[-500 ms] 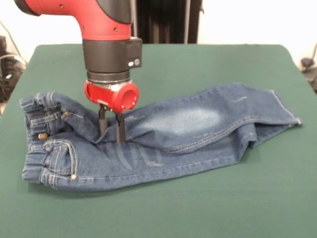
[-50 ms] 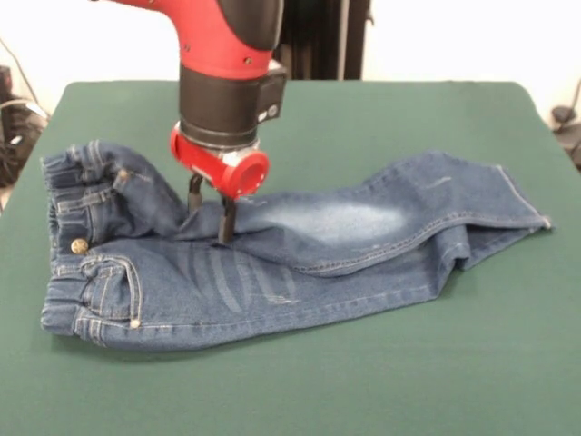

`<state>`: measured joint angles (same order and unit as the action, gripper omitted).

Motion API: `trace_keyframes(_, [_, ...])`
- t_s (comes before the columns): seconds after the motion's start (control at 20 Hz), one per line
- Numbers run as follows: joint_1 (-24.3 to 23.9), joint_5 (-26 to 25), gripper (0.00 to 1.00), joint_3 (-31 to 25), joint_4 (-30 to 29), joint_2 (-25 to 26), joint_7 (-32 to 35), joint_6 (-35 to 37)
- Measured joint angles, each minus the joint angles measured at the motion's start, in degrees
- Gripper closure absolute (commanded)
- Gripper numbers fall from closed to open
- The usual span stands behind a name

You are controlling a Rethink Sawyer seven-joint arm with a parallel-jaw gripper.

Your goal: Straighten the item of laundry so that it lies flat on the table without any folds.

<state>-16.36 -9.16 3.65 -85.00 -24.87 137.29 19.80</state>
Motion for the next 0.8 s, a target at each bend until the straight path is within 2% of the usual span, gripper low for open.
trace_keyframes(0.4, [0.6,6.2,0.0,3.5,-4.8,-4.2,0.0,3.1])
trace_keyframes(0.8, [1.1,9.3,0.0,7.7,-8.3,-6.0,0.0,4.0])
